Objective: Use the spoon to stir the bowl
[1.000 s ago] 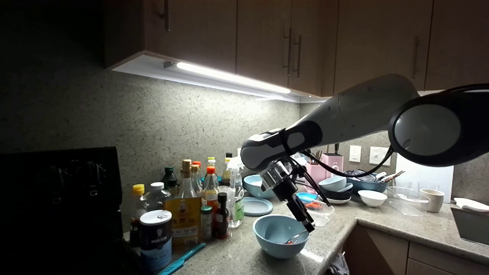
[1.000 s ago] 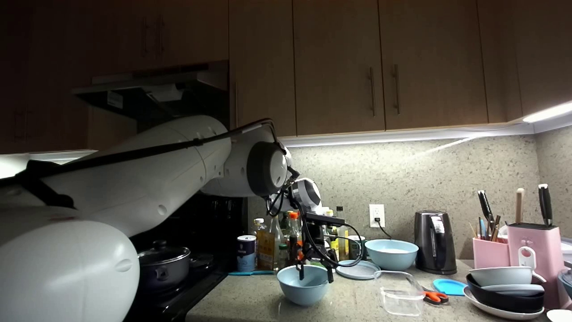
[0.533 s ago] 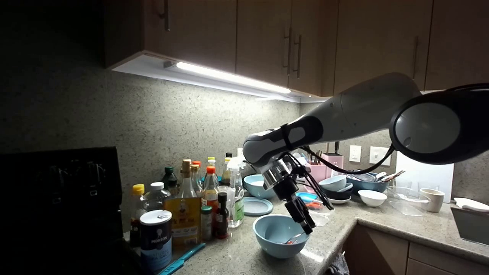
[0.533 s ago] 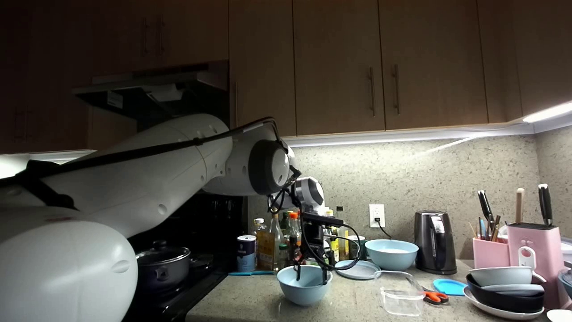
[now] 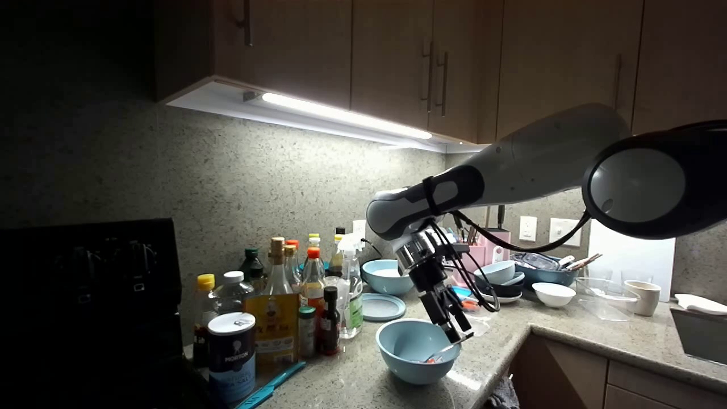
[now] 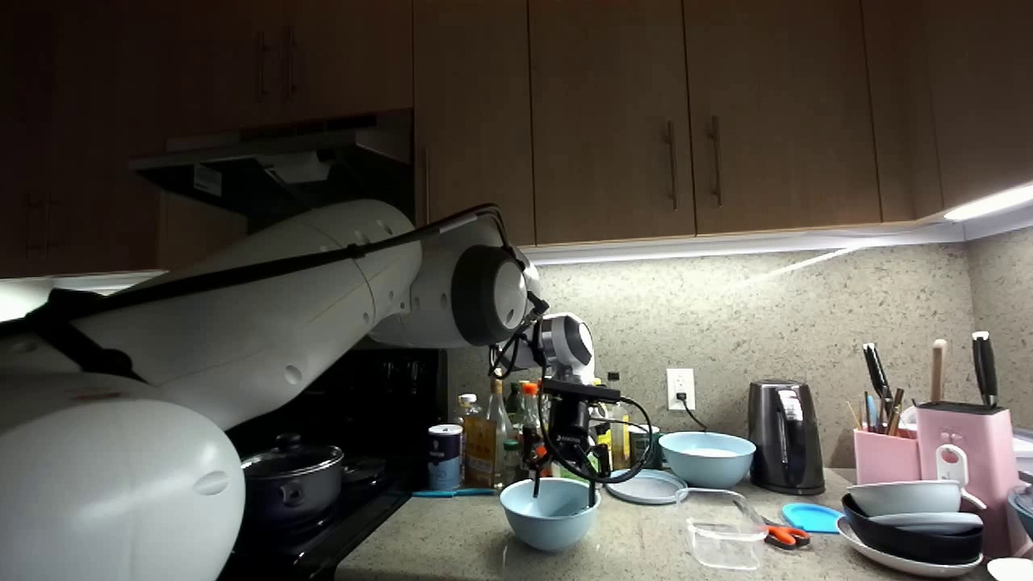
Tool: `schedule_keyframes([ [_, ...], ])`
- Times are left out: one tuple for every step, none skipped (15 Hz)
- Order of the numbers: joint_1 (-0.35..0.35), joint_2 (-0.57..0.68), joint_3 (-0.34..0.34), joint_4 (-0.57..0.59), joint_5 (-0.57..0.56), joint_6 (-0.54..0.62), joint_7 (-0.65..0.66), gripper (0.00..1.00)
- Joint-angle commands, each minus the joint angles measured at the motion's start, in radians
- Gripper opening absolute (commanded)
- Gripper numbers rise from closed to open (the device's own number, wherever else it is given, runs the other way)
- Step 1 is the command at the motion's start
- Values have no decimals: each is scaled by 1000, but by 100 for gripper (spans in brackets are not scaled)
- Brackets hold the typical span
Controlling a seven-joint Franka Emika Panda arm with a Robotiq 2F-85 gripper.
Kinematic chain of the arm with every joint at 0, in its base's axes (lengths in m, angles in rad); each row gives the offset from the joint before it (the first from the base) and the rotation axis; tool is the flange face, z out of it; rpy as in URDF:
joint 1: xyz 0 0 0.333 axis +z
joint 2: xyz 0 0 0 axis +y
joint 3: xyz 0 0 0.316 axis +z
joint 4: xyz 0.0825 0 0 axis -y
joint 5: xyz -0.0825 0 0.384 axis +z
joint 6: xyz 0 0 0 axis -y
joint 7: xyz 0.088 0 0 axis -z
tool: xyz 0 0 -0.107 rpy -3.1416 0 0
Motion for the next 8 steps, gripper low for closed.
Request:
schedule_keyframes([
  [-15, -58, -3, -73, 63, -18, 122, 100],
  [-19, -62, -4, -77, 81, -1, 158, 100],
  [-19, -65, -8, -76, 94, 16, 197, 100],
  [-8, -10, -6, -8, 51, -8, 120, 100],
  [-10, -12, -7, -8, 60, -7, 142, 100],
  [-11, -14, -8, -8, 65, -7, 151, 100],
  [-12, -15, -10, -8, 67, -7, 156, 100],
  [-12, -8, -11, 1, 53, -40, 125, 100],
])
